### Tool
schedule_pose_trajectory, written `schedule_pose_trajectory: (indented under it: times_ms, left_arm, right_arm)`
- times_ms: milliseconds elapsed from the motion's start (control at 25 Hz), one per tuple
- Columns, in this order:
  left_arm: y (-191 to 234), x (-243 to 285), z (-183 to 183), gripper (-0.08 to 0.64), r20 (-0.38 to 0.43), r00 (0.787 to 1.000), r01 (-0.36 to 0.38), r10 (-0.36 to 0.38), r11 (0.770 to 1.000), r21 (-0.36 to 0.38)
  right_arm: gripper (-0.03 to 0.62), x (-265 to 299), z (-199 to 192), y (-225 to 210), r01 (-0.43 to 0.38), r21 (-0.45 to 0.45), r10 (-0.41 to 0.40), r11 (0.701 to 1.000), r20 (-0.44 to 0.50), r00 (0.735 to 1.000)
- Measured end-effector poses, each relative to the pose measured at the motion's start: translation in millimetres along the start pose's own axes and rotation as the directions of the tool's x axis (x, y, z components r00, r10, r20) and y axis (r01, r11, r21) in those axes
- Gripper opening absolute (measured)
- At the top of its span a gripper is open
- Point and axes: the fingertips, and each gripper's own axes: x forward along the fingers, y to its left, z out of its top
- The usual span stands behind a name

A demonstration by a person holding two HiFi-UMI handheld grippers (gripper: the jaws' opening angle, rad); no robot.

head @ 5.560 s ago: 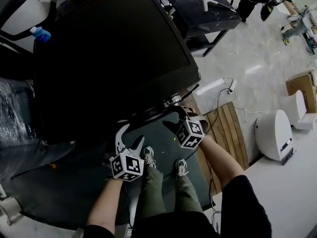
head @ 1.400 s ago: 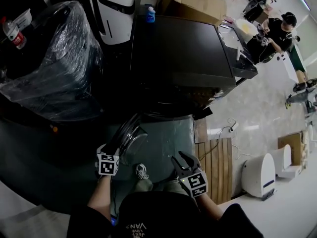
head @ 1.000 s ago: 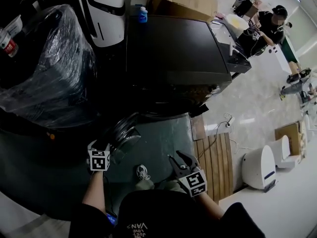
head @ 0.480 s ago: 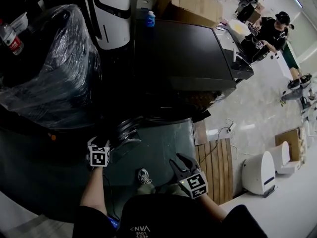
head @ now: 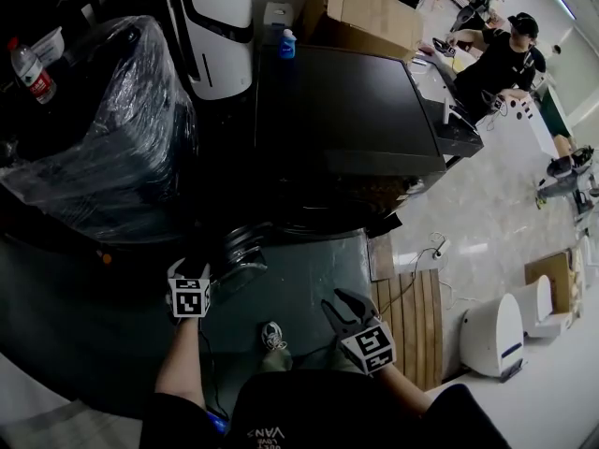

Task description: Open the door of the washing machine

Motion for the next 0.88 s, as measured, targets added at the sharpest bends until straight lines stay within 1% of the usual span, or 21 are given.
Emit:
schedule_pose_trajectory:
  times_ms: [80,160,320,440,560,640,680,760,880]
  left_arm:
    - [-10,-17,9,0.223,0.042,0.999,-0.012,0.012,1.000,-0.001]
    - [-26,-41,22,0.206,0.103,0.994,-0.026,0.026,1.000,0.005]
    - [-66,-88,42,0.139,0.208,0.976,-0.069,0.067,0.998,0.006]
    - [-98,-117,47,0.089,0.264,0.959,-0.104,0.106,0.994,-0.024]
    - [-129,-143,47,0.070,0.296,0.944,-0.132,0.144,0.989,-0.059]
    - [-150,-159,44,0.058,0.305,0.938,-0.150,0.165,0.986,-0.073]
    - [-161,-166,44,0.051,0.313,0.934,-0.156,0.173,0.985,-0.078]
    - [-184,-179,44,0.040,0.333,0.926,-0.159,0.178,0.984,-0.081]
    - [-219,-193,38,0.034,0.347,0.920,-0.159,0.180,0.983,-0.088]
  right_arm:
    - [0.143,-4,1,-1,-0.028,-0.012,0.028,1.000,0.009,1.000]
    - [0.140,-12,2,-2,-0.060,-0.026,0.061,0.998,0.019,0.998]
    - [0.130,-28,5,-12,-0.130,-0.071,0.133,0.989,0.040,0.990]
    - [0.106,-41,5,-20,-0.174,-0.111,0.180,0.979,0.050,0.982]
    - [0.062,-56,6,-30,-0.204,-0.135,0.215,0.970,0.071,0.974]
    - [0.020,-67,6,-37,-0.219,-0.146,0.233,0.965,0.087,0.969]
    - [0.009,-72,6,-40,-0.226,-0.152,0.241,0.962,0.093,0.966]
    - [0.009,-82,5,-47,-0.242,-0.161,0.260,0.957,0.104,0.960]
    - [0.008,-98,1,-56,-0.269,-0.175,0.291,0.947,0.114,0.950]
